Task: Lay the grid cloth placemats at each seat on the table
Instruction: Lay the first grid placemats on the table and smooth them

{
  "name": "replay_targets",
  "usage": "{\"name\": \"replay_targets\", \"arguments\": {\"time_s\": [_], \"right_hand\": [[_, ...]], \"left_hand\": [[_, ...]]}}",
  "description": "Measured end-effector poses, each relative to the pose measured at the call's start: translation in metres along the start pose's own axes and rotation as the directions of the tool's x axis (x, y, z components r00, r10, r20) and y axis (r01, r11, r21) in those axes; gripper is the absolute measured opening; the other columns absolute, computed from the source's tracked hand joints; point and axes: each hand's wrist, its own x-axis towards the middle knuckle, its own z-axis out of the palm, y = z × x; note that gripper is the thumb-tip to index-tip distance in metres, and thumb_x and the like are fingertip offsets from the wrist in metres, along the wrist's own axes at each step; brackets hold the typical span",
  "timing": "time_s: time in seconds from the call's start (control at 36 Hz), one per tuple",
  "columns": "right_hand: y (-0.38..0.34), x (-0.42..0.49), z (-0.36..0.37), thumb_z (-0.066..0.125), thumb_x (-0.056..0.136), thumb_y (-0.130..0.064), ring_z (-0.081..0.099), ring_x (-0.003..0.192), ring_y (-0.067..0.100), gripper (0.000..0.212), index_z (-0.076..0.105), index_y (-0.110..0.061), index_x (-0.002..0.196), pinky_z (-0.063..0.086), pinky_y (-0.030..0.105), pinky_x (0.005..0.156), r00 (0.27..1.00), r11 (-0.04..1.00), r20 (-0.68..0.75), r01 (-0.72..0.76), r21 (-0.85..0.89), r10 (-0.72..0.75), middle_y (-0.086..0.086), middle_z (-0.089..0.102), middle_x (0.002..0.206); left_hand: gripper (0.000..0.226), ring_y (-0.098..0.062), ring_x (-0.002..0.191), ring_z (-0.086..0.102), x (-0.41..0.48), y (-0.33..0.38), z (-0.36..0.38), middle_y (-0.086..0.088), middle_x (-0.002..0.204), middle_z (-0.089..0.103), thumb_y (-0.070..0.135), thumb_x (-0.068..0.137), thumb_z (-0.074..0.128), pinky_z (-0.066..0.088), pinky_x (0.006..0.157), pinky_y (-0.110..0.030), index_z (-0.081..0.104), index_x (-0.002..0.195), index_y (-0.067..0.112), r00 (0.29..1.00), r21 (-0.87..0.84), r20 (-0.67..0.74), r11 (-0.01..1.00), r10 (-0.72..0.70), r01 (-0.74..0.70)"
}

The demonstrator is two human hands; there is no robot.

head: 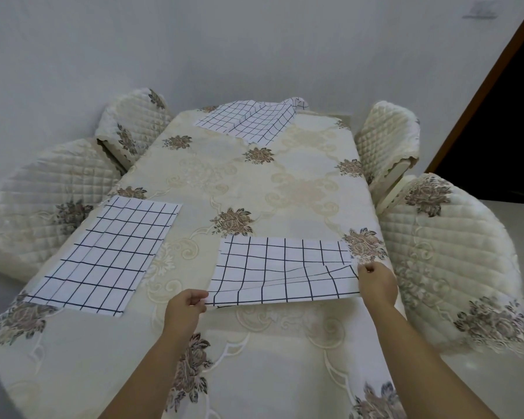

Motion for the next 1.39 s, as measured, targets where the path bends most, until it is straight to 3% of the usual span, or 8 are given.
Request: {"name": "replay_targets", "arguments": {"time_s": [0.11, 0.28, 0.44, 0.67, 0.94, 1.06, 1.17, 1.39], "right_hand": [[0.005, 0.0, 0.001, 0.049, 0.095, -0.016, 0.046, 0.077, 0.024, 0.023, 0.063, 0.002, 0.095, 0.031, 0.027, 0.065, 1.0, 1.0, 0.001, -0.007, -0.003, 0.007, 0.017, 0.062, 0.092], [0.009, 0.003, 0.004, 0.049, 0.094, -0.016, 0.046, 0.071, 0.026, 0.022, 0.054, -0.006, 0.076, 0.024, 0.024, 0.048, 1.0, 1.0, -0.015, 0.003, -0.007, -0.003, 0.01, 0.053, 0.076], [-0.003, 0.006, -0.001, 0.048, 0.093, -0.014, 0.045, 0.072, 0.025, 0.022, 0.05, -0.009, 0.071, 0.023, 0.024, 0.048, 0.998, 0.998, -0.037, 0.05, 0.035, -0.048, 0.008, 0.051, 0.07], [-0.025, 0.003, -0.011, 0.048, 0.094, -0.016, 0.054, 0.088, 0.028, 0.024, 0.063, 0.001, 0.1, 0.029, 0.026, 0.066, 0.997, 0.995, -0.045, 0.073, 0.069, -0.07, 0.015, 0.064, 0.099], [0.01, 0.002, 0.002, 0.049, 0.091, -0.014, 0.049, 0.066, 0.026, 0.019, 0.06, -0.004, 0.078, 0.03, 0.028, 0.052, 0.996, 0.999, 0.091, 0.013, -0.035, -0.009, 0.013, 0.057, 0.074], [0.026, -0.001, 0.006, 0.051, 0.089, -0.011, 0.044, 0.058, 0.024, 0.026, 0.052, -0.004, 0.064, 0.028, 0.027, 0.053, 0.981, 0.996, 0.186, -0.048, -0.08, 0.062, 0.011, 0.049, 0.063], [0.035, -0.004, 0.006, 0.051, 0.09, -0.012, 0.032, 0.049, 0.018, 0.043, 0.032, -0.009, 0.051, 0.02, 0.026, 0.046, 0.957, 0.983, 0.244, -0.126, -0.132, 0.155, 0.005, 0.034, 0.053], [0.046, -0.005, 0.002, 0.048, 0.089, -0.01, 0.034, 0.057, 0.019, 0.029, 0.038, -0.006, 0.061, 0.028, 0.025, 0.057, 0.907, 0.958, 0.307, -0.266, -0.109, 0.287, 0.007, 0.037, 0.064]], "left_hand": [[0.033, -0.022, 0.089, 0.054, 0.0, -0.001, -0.002, -0.008, 0.088, 0.061, -0.019, 0.083, 0.046, 0.039, 0.082, -0.028, 0.064, 0.085, 0.009, 1.0, 0.045, 0.014, 0.999, 0.025, -0.025], [0.034, -0.019, 0.081, 0.054, -0.002, -0.001, -0.004, -0.004, 0.085, 0.06, -0.014, 0.08, 0.053, 0.042, 0.067, -0.022, 0.063, 0.09, 0.017, 0.997, 0.076, 0.051, 0.995, 0.062, -0.066], [0.03, -0.014, 0.066, 0.048, -0.003, 0.007, -0.001, -0.002, 0.081, 0.057, -0.012, 0.083, 0.049, 0.038, 0.057, -0.022, 0.062, 0.09, 0.015, 0.992, 0.056, -0.045, 0.992, 0.12, -0.117], [0.03, -0.015, 0.068, 0.048, 0.001, 0.021, 0.002, -0.005, 0.08, 0.056, -0.016, 0.082, 0.045, 0.036, 0.056, -0.022, 0.061, 0.085, 0.009, 0.98, -0.012, -0.161, 0.993, 0.116, -0.12], [0.021, -0.021, 0.068, 0.053, 0.003, 0.002, 0.002, -0.007, 0.074, 0.054, 0.025, 0.09, 0.057, 0.04, 0.065, -0.028, 0.055, 0.087, 0.005, 0.987, 0.105, 0.015, 0.982, -0.159, 0.156], [0.039, -0.016, 0.052, 0.036, 0.004, -0.013, 0.005, -0.004, 0.055, 0.037, 0.013, 0.084, 0.062, 0.027, 0.053, -0.025, 0.037, 0.054, 0.011, 0.975, 0.277, 0.034, 0.94, -0.218, 0.2], [0.037, -0.016, 0.055, 0.037, 0.005, -0.016, 0.008, -0.004, 0.059, 0.038, 0.012, 0.087, 0.057, 0.029, 0.056, -0.026, 0.038, 0.055, 0.01, 0.966, 0.416, 0.022, 0.882, -0.256, 0.224], [0.04, -0.017, 0.053, 0.035, 0.006, -0.007, 0.005, -0.005, 0.057, 0.031, 0.01, 0.062, 0.071, 0.034, 0.055, -0.025, 0.031, 0.06, 0.009, 0.951, 0.297, 0.057, 0.914, -0.305, 0.275]]}}
